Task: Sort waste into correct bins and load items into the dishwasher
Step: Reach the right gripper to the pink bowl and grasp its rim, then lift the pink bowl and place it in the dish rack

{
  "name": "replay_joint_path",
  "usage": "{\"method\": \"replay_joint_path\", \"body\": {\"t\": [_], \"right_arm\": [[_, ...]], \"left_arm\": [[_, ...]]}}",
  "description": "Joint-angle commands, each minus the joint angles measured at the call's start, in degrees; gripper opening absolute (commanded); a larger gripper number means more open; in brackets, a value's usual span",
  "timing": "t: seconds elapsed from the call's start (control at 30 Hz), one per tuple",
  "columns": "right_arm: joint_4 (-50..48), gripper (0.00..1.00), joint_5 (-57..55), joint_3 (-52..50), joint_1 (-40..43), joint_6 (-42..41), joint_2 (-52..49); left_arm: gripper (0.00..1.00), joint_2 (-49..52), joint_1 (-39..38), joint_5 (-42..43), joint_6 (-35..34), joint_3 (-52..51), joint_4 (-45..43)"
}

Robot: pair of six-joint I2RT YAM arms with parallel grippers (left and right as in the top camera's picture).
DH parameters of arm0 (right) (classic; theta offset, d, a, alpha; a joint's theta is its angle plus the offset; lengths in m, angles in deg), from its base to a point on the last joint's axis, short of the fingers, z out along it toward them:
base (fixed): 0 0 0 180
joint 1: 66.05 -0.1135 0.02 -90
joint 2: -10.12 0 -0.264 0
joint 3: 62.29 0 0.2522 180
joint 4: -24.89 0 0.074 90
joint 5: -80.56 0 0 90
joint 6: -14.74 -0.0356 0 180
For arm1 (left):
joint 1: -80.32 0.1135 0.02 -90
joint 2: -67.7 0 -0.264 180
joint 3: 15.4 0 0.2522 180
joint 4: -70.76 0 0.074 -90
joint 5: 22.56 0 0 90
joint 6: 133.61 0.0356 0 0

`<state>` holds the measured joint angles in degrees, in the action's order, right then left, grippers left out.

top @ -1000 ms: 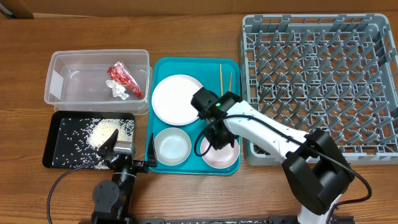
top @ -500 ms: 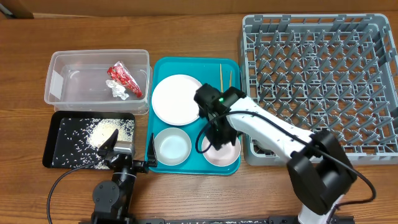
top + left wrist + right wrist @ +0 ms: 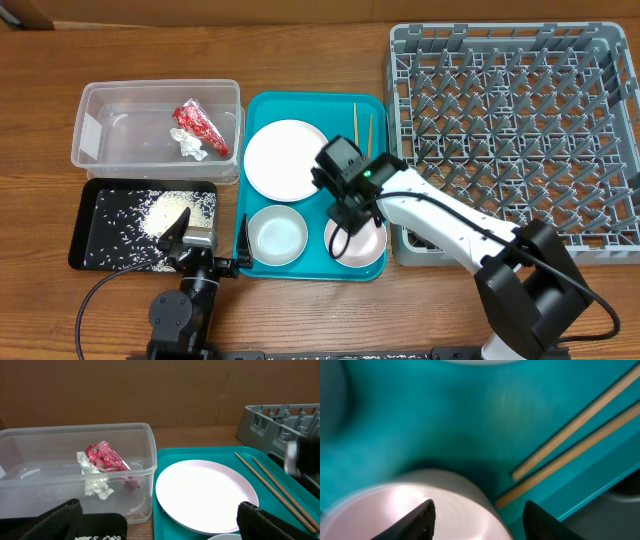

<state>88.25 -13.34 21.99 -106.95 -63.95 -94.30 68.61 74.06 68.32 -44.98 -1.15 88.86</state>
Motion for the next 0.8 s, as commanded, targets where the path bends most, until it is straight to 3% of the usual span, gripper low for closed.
{"method": "replay_joint_path", "body": {"t": [0.0, 0.03, 0.1, 0.17, 0.4, 0.6, 0.77], "right_arm": [[-1.8, 0.52, -3.9, -3.6, 0.2, 2.7, 0.4], [-2.0, 0.45, -4.0, -3.9, 0.2, 2.7, 0.4], [-2.0, 0.2, -4.0, -3.9, 0.2, 2.4, 0.4], [-1.5, 0.08, -4.0, -3.2, 0.2, 2.0, 0.4], [5.0, 0.04, -6.7, 3.5, 0.2, -0.2, 0.5], [15.2, 0.04, -17.1, 14.6, 0.2, -9.6, 0.9], [20.2, 0.04, -17.6, 24.2, 0.2, -21.0, 3.0]], "left_arm": [[1.0, -0.3, 0.3, 0.5, -0.5, -0.2, 0.1], [1.0, -0.3, 0.3, 0.5, -0.5, -0.2, 0.1], [1.0, -0.3, 0.3, 0.5, -0.5, -0.2, 0.1], [1.0, -0.3, 0.3, 0.5, -0.5, -0.2, 0.1], [1.0, -0.3, 0.3, 0.5, -0.5, -0.2, 0.1], [1.0, -0.3, 0.3, 0.5, -0.5, -0.2, 0.1], [1.0, -0.3, 0.3, 0.5, -0.5, -0.2, 0.1]]}}
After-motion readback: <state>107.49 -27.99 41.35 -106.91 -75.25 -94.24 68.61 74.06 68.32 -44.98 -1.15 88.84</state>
